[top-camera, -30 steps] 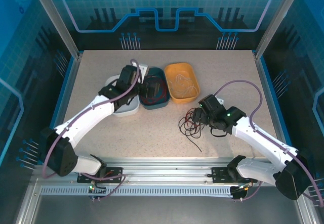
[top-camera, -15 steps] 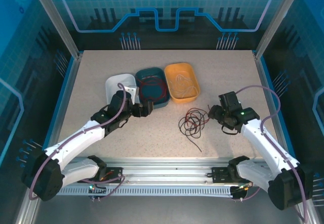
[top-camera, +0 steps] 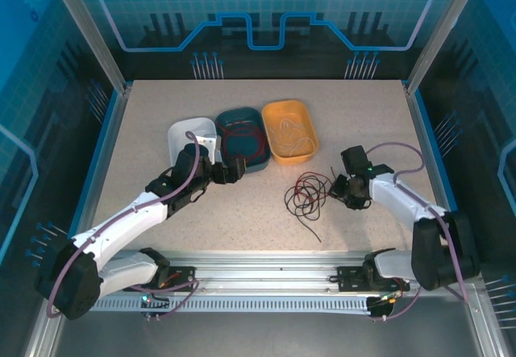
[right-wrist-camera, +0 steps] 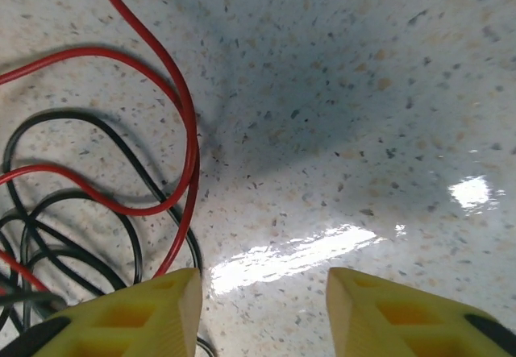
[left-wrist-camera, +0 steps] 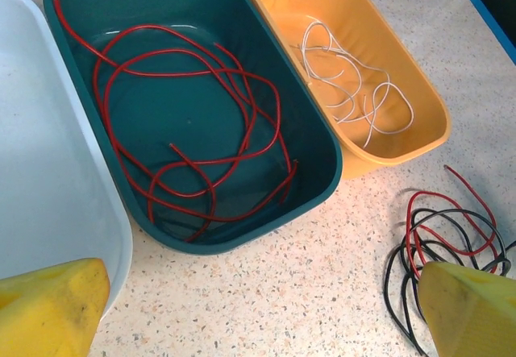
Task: Untangle the cables
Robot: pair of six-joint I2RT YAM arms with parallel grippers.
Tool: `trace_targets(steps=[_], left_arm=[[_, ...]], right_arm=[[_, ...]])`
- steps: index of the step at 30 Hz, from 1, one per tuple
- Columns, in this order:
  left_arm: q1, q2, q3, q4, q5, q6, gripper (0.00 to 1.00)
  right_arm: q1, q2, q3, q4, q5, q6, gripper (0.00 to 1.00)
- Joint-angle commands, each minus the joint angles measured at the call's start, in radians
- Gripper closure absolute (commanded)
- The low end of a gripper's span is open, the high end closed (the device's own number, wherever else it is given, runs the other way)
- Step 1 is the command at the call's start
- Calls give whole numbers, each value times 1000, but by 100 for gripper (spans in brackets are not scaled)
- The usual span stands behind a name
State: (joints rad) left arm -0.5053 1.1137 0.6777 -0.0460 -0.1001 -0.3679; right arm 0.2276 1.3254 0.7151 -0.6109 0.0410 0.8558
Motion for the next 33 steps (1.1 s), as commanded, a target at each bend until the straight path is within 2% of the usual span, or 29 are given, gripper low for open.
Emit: trace_targets(steps=[1, 8, 15, 17, 25, 33], left_arm=[[-5, 9, -6, 10, 17, -13, 1], [-5, -6, -10, -10, 10, -14, 1], [-4, -3, -13, -8, 10, -16, 1], [-4, -4, -13, -12, 8, -17, 1], [-4, -21, -21, -38, -13, -16, 1], [-5, -73, -49, 20, -18, -5, 1]], right_arm=[[-10, 63, 50, 55, -65, -12, 59], [8, 113, 66, 112, -69, -16, 56], [6, 172, 62, 138, -71, -9, 58], [7, 189, 61, 148, -79, -6, 60], [7, 159, 55, 135, -75, -5, 84], [8, -3, 84, 10, -5, -40, 90]])
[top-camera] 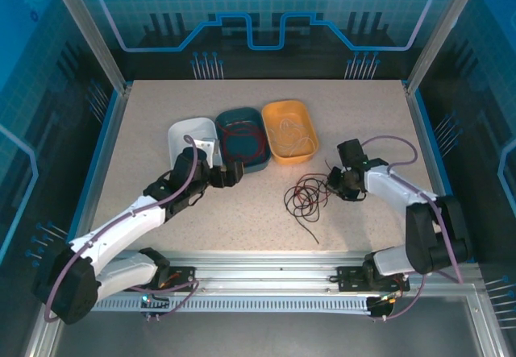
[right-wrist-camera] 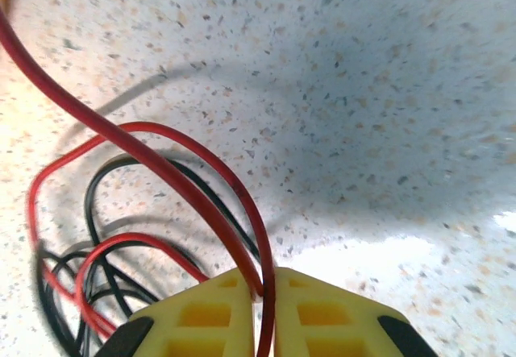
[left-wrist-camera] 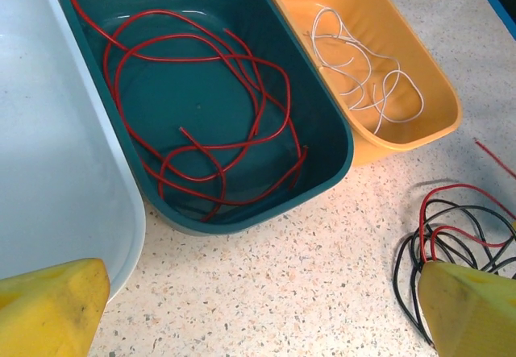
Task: Untangle the cables
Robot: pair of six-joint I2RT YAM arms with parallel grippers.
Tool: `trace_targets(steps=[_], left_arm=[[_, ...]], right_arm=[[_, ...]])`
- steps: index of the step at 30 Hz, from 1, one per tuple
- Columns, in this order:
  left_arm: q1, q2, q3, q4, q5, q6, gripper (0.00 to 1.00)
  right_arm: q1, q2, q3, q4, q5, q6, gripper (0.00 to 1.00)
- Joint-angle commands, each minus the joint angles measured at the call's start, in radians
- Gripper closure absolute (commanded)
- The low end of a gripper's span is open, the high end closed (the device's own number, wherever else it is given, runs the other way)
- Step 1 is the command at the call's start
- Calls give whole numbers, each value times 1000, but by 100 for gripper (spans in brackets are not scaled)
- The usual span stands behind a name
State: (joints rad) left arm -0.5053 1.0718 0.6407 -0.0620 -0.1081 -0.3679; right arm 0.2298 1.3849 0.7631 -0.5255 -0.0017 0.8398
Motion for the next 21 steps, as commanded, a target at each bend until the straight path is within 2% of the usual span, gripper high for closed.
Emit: trace_targets(steps=[1, 10, 21], left_arm=[[-6, -35, -13, 42, -3, 0, 1], [-21, -37, -16, 110, 90, 49, 1], [-48, -17, 18, 140, 163, 102, 1]], right_arm=[[7, -91, 38, -92, 44, -30, 90], [12, -328, 85, -182, 94, -76, 94], [21, -420, 192, -213, 31, -154, 96]])
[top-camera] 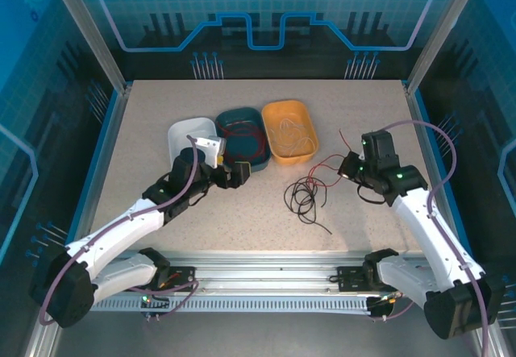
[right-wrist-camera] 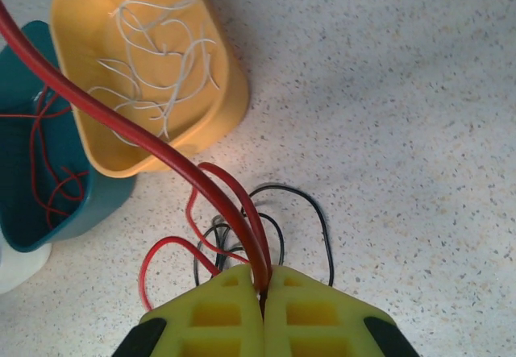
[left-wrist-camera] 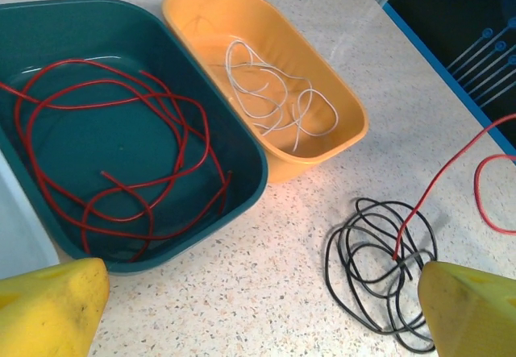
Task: Untangle the cables
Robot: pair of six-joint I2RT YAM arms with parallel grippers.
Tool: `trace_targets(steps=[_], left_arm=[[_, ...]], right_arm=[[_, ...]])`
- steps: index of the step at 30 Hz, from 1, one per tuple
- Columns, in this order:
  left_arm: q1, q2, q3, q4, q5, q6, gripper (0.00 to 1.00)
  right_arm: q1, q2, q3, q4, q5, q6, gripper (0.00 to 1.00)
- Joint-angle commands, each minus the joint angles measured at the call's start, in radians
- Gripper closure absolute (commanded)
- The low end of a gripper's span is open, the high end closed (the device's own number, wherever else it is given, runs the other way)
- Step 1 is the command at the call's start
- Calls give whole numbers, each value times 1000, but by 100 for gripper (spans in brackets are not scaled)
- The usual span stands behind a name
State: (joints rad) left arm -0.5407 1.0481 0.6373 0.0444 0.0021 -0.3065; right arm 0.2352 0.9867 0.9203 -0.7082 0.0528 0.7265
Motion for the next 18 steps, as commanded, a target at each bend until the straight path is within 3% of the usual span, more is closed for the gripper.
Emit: trace_targets(steps=[1, 18], left_arm=[[-16, 10, 26, 36, 60, 45, 1], [-39, 33, 64, 38, 102, 79, 1]], right_arm=[[16, -29, 40, -26, -28, -49, 96], [37, -96, 146, 36, -221, -158, 97]])
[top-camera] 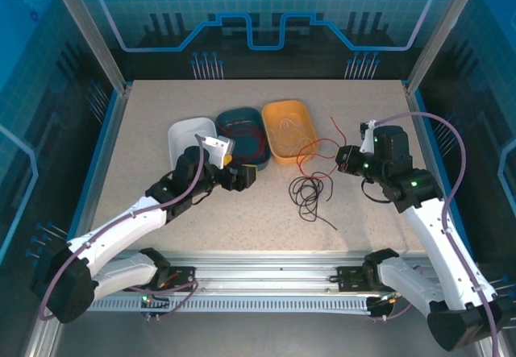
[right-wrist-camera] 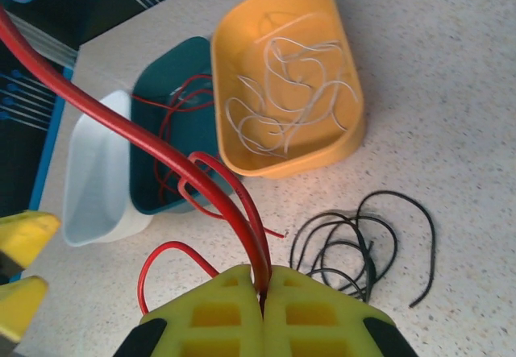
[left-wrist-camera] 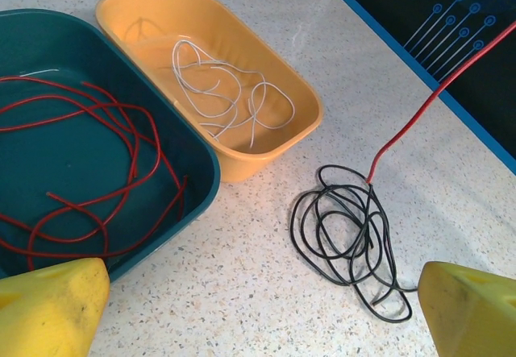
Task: Untangle the cables
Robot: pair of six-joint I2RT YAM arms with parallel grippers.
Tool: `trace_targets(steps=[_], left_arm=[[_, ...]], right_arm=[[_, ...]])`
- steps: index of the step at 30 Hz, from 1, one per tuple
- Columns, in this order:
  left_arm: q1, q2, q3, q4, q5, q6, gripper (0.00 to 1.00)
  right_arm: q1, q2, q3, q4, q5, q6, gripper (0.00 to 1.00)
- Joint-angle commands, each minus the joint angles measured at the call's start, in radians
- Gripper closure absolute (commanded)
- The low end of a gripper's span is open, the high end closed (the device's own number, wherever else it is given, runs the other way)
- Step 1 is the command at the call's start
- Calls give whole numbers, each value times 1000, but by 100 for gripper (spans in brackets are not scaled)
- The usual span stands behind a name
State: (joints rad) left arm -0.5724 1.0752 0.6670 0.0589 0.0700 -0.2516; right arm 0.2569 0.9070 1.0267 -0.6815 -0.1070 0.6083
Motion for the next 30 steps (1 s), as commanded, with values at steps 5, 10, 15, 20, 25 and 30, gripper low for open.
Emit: trace_targets(steps=[5, 10, 15, 20, 25, 30], left_arm=[[-6, 7, 45, 33, 71, 29, 1], [-9, 13, 87, 36, 150, 29, 1], [-9, 57, 176, -11, 264, 26, 2], [-10, 129, 260, -54, 377, 22, 15], [-21, 194, 322, -66, 506, 16, 32], [-34, 226, 350, -87, 541, 41, 39]], right_arm=[[27, -32, 58, -3, -79, -57, 97], [74, -43, 39, 32, -131, -88, 97], [145, -25, 14, 78, -177, -107, 98], [218, 4, 7, 115, -173, -124, 98], [253, 51, 24, 117, -151, -134, 98], [267, 78, 33, 141, -150, -136, 98]])
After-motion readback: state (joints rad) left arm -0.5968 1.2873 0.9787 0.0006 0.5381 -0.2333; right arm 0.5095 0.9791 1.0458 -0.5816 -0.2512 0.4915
